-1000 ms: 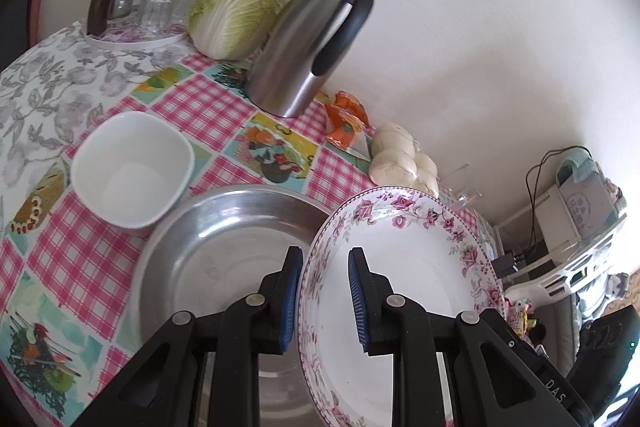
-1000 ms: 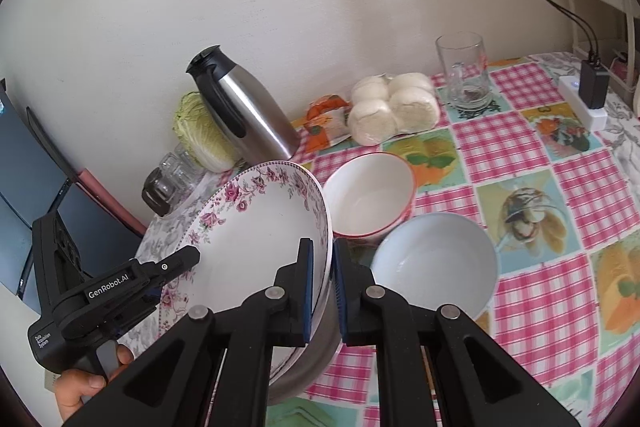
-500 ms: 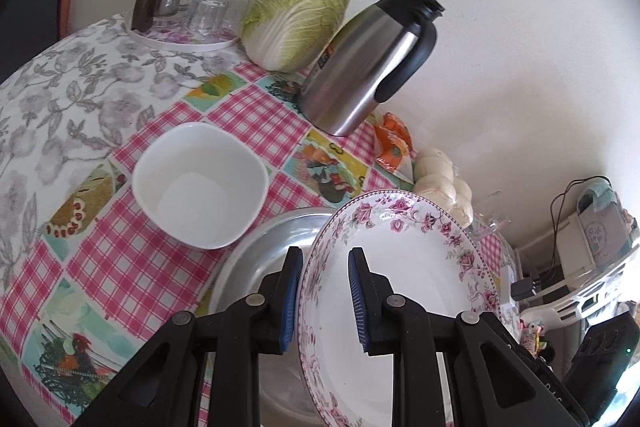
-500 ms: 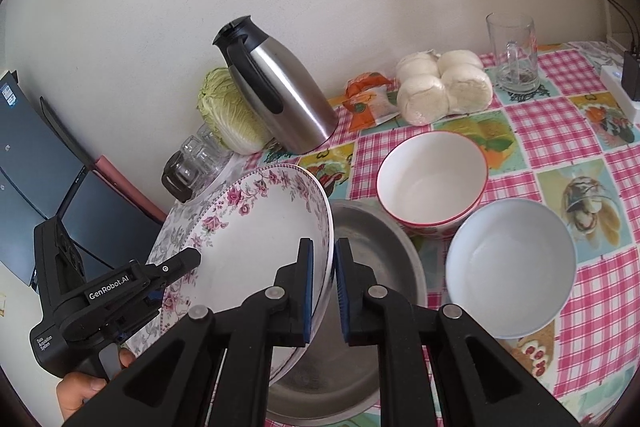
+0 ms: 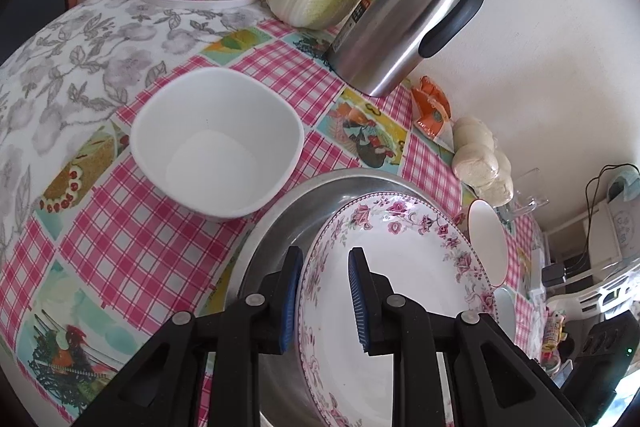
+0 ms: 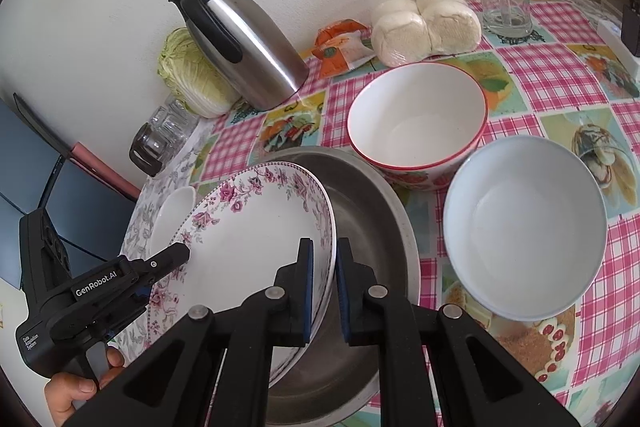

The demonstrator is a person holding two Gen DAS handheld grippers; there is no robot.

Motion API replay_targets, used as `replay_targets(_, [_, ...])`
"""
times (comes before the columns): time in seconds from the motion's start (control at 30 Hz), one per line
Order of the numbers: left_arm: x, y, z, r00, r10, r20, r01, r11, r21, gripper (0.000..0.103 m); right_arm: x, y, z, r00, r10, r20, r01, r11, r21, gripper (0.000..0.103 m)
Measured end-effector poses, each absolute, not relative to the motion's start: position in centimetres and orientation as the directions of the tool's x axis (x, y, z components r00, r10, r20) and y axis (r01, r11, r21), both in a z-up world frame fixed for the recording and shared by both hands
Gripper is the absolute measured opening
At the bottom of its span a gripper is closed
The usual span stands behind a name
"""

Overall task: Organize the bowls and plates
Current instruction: 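Carry the pink floral plate with both tools over the steel basin, then lower the floral plate flat into the steel basin and open both tools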

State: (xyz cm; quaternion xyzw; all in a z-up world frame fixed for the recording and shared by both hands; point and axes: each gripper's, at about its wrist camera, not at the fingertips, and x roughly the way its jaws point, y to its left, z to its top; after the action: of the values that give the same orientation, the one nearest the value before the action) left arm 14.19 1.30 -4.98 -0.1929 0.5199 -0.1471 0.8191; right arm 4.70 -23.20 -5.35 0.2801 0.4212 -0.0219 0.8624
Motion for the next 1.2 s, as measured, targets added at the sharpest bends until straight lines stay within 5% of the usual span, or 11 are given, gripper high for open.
replay_targets(1.2, [14.3,-0.6,-7.7,0.380,-0.320,-0.868,0.055,0.944,-0.324,0.026,5.3,-23.0,-7.1,0.574,0.174,-0.800,0.303,0.863,0.405,0.013])
